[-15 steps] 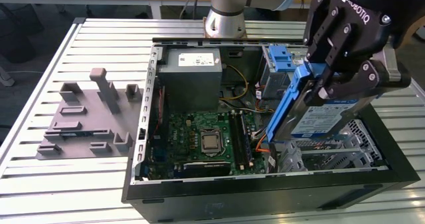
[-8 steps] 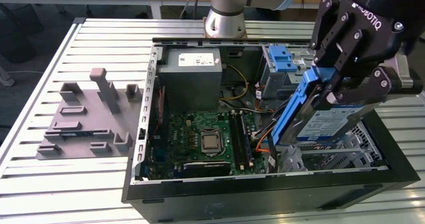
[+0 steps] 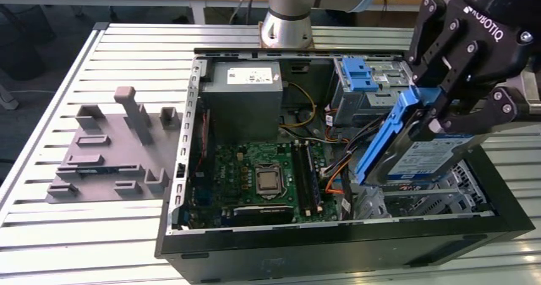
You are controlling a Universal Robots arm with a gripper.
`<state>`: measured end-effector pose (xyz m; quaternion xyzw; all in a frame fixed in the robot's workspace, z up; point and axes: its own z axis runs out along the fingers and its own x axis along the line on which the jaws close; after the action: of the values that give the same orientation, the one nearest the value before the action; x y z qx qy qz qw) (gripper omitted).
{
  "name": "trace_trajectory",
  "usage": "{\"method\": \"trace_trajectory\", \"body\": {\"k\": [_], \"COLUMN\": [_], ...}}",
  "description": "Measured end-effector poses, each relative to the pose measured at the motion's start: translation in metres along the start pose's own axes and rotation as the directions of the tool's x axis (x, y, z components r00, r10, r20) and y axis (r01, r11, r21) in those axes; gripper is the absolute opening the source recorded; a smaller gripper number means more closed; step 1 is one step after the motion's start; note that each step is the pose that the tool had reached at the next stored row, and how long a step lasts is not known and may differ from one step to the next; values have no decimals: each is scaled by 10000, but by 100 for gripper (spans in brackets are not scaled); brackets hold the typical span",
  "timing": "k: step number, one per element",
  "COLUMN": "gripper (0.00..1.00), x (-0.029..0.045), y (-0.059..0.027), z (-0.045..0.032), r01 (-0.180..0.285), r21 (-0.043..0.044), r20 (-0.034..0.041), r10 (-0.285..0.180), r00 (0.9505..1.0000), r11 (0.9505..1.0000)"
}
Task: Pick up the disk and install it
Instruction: 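Insert the disk into the insertion slot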
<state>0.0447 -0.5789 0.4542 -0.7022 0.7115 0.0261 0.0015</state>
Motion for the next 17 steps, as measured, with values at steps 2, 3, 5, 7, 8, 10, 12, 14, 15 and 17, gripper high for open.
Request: {"method": "trace_trajectory", "body": {"k": [2, 3, 5, 7, 8, 10, 12, 14, 15, 17], "gripper": [36, 36, 36, 36, 36, 36, 36, 36, 36, 36], "x": [0, 0, 0, -1, -1, -1, -2, -3, -3, -4], "y": [-24, -35, -57, -88, -105, -136, -168, -194, -204, -224], "z": [4, 6, 10, 12, 14, 17, 19, 23, 25, 27], "r01": [0, 0, 0, 0, 0, 0, 0, 0, 0, 0], "r21": [0, 0, -1, -1, -1, -3, -5, -5, -5, -5], "r20": [0, 0, 0, 0, 1, 1, -1, -1, 0, 0], "r10": [0, 0, 0, 0, 0, 0, 0, 0, 0, 0], "r00": [10000, 10000, 10000, 10000, 10000, 10000, 10000, 10000, 10000, 10000], "r11": [10000, 10000, 10000, 10000, 10000, 10000, 10000, 10000, 10000, 10000]}}
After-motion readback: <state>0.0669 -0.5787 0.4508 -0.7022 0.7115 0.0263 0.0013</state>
